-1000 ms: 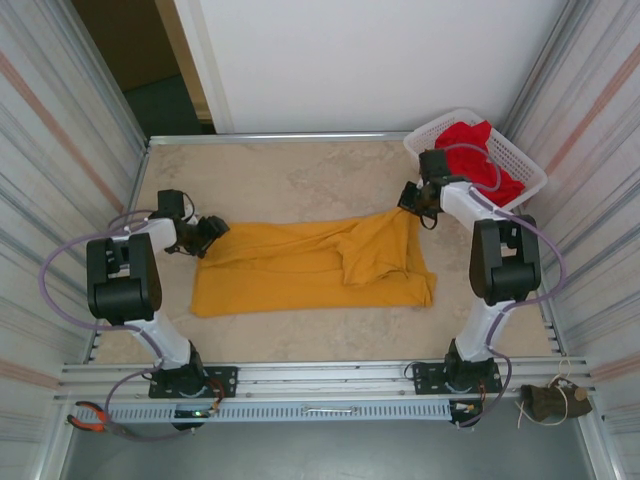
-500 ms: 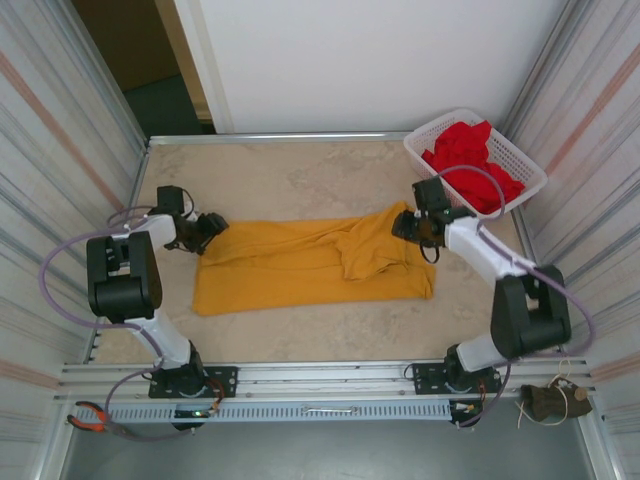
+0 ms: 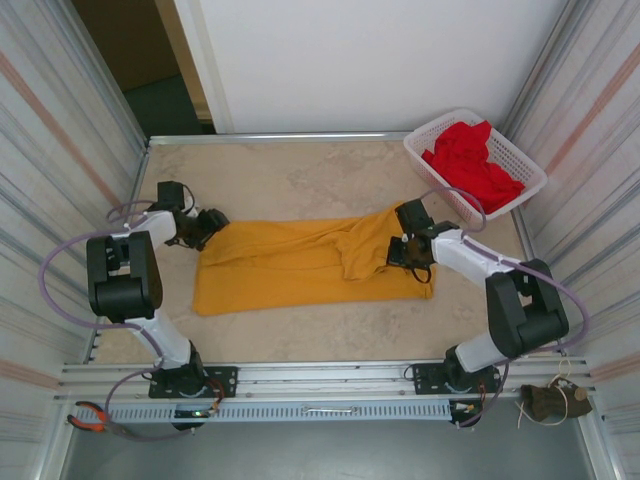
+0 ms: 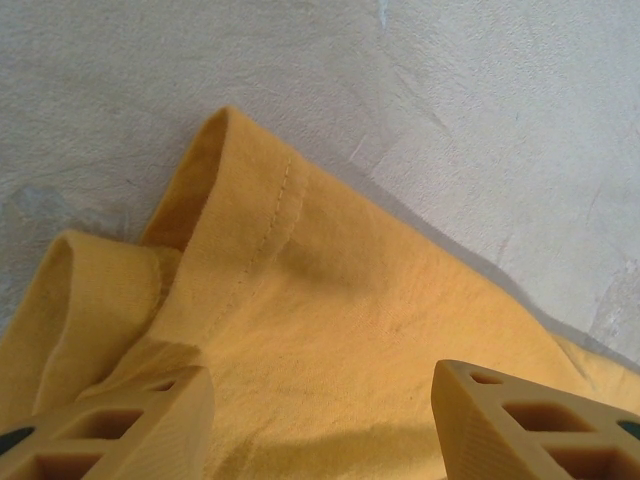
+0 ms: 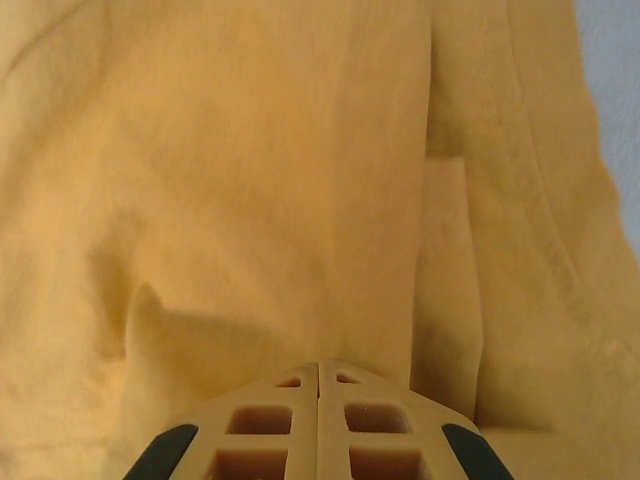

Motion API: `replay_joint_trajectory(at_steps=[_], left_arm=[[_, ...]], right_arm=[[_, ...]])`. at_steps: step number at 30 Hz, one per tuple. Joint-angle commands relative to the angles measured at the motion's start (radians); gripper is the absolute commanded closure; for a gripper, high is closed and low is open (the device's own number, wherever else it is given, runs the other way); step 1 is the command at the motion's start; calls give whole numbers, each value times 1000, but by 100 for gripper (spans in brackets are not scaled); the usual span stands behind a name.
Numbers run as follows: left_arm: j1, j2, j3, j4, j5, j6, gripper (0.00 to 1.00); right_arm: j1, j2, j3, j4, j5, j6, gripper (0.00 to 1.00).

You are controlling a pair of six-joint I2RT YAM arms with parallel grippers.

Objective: Fold the inside-out t-shirt

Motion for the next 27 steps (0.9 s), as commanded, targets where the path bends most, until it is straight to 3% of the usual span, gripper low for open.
replay_joint_trajectory(at_steps=[1,5,9,16,22,27], left_arm=[[-4,12,9,-20,-8,21,40],[-3,4,32,-31,2,21,40],[-4,-48,69,-55,36,19,40],[-35,-182,68,-75,83,-10,40],[-45,-237,-32,-35,89,-50,40],[-31,-214,-40,-38,85,-28,39]], right_arm=[[23,-117,-86,-116,15,40,99],[13,-207,-122,-176,32,68,94],[2,-225,-28,-203,24,45,92],[37,-29,193,-109,-30,11,83],[98,184,278,-45,-65,-8,87],[130,126,94,34,-58,49,95]])
